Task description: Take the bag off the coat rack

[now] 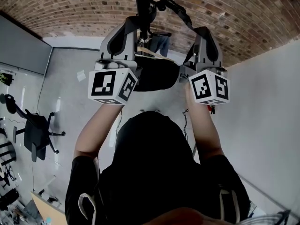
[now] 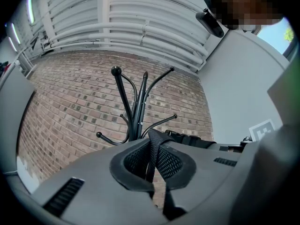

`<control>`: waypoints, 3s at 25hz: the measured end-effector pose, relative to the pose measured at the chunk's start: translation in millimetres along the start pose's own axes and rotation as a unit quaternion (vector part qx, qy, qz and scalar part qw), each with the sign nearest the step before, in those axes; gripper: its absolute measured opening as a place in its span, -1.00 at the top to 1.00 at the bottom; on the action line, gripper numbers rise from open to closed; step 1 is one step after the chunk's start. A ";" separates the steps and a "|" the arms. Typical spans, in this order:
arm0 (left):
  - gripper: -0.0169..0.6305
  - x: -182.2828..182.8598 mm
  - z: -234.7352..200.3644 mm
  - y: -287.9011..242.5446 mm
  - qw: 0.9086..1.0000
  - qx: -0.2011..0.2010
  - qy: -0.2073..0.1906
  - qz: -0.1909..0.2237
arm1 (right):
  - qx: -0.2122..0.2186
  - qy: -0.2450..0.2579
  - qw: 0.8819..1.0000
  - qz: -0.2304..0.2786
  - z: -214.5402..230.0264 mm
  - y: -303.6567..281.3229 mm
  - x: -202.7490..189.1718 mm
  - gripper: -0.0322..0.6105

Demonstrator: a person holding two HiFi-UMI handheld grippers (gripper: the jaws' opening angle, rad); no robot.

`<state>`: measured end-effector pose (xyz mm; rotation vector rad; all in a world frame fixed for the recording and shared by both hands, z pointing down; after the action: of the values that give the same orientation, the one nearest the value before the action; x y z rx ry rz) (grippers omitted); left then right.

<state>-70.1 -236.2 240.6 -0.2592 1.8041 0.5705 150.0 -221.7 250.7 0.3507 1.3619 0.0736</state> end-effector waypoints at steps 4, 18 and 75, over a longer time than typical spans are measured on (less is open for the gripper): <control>0.89 4.2 1.0 1.4 1.000 -0.002 0.002 0.002 | 0.003 -0.002 1.000 0.009 -6.7 2.6 8.6 0.83; 0.89 21.1 3.7 6.9 0.999 -0.009 0.018 0.031 | -0.015 0.019 0.999 0.027 -4.6 14.5 26.0 0.83; 0.88 8.5 -42.0 75.1 0.996 0.044 0.081 0.002 | -0.009 0.044 0.998 -0.034 7.5 71.2 5.3 0.83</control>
<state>-141.8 -192.1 260.2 -0.2483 1.9812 0.4822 169.1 -154.5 267.4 0.2877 1.4584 0.0459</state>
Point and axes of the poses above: the fingertips, and each gripper's own axes: y backward along the fingers, z to its right, x out of its top, the point moved 4 cm from there along y, backward along the fingers, and after that the axes turned 4 degrees about y, right-handed, at the moved point
